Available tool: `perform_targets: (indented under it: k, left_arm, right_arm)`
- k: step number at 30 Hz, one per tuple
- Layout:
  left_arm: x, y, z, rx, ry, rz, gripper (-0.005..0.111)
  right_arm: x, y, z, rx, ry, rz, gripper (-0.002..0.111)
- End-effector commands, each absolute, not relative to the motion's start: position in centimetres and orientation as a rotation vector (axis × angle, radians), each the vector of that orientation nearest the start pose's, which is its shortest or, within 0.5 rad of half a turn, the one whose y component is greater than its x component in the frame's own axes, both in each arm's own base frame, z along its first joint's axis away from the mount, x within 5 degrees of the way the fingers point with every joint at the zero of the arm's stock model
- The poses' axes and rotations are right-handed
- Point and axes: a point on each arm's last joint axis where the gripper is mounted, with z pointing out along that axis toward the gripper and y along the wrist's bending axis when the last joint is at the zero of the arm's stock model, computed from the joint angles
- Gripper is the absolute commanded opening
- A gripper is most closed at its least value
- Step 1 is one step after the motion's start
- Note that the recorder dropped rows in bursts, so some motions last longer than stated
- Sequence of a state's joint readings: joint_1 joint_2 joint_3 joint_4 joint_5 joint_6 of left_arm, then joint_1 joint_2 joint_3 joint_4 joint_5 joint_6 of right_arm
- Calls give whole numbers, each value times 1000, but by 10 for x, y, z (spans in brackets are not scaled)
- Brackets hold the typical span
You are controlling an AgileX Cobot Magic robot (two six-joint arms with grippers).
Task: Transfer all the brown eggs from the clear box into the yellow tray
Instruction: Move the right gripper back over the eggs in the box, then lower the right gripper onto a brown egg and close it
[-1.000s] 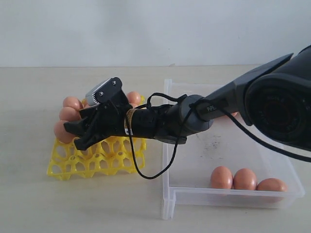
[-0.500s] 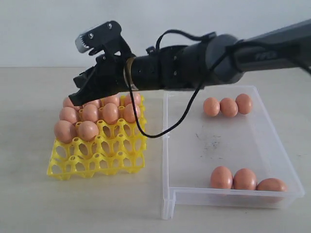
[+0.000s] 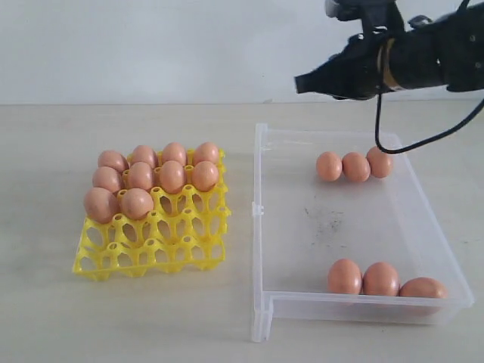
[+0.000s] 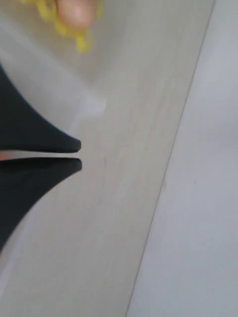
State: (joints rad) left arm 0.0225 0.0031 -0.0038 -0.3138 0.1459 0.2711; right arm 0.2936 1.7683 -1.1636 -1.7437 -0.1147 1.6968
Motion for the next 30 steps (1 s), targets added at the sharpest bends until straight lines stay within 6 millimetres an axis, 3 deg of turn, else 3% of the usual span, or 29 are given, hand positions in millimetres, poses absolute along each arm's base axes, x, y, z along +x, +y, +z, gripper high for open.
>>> perform_targets:
  k: [1, 2, 4, 5, 8, 13, 20, 23, 28, 30]
  left_arm:
    - [56, -2, 202, -24, 1608, -49, 4]
    - [56, -2, 202, -24, 1608, -49, 4]
    - [56, -2, 202, -24, 1608, -49, 4]
    - [56, -2, 202, -24, 1608, -49, 4]
    - [56, -2, 202, -24, 1608, -49, 4]
    - [56, -2, 202, -24, 1608, -49, 4]
    - [56, -2, 202, -24, 1608, -49, 4]
    - [56, -2, 202, -24, 1608, -49, 4]
    - [56, -2, 202, -24, 1608, -49, 4]
    - [56, -2, 202, -24, 1608, -49, 4]
  right_arm:
    - [382, 81, 237, -399, 2028, -313, 0]
    - [382, 72, 238, -431, 2027, -469, 0]
    - [380, 67, 236, -501, 2080, -578, 0]
    - [379, 69, 236, -512, 2122, -541, 0]
    - [383, 93, 242, -515, 2246, -177, 0]
    - [392, 120, 234, -639, 2534, 147, 0]
    - [414, 136, 215, -560, 2692, 302, 2]
    - [418, 137, 203, -564, 2717, 301, 16]
    - [424, 138, 194, -509, 2707, 299, 56]
    - [426, 138, 190, -478, 2706, 290, 58]
